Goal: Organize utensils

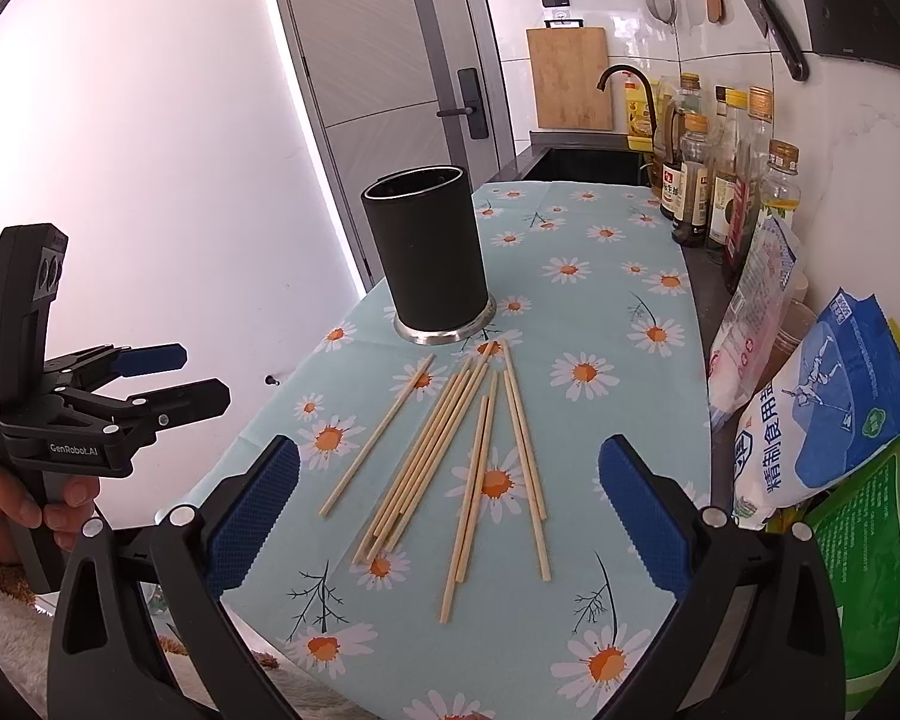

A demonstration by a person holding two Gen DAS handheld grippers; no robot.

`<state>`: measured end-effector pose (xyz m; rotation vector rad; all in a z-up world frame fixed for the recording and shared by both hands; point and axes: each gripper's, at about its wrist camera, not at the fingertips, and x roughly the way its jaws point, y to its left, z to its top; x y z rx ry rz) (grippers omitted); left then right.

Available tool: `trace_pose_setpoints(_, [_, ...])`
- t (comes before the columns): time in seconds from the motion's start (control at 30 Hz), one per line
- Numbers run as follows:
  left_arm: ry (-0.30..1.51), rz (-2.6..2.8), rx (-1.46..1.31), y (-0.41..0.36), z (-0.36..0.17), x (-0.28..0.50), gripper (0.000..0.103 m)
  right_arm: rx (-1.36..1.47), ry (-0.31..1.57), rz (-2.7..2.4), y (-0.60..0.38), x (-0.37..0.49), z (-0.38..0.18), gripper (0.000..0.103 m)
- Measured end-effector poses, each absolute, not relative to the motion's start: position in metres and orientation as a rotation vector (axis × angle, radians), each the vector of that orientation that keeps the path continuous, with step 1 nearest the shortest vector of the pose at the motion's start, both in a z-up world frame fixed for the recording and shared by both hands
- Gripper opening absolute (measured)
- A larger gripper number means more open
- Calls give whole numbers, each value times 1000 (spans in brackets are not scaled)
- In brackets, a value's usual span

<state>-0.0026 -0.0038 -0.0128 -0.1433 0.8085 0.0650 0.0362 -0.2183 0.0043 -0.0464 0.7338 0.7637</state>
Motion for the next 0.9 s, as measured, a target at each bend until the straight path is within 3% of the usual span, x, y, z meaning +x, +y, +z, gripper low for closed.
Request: trace_pose_setpoints(0.9, [814,64,-140,-2,-13,-6,97,-47,737,769,-215,34,4,99])
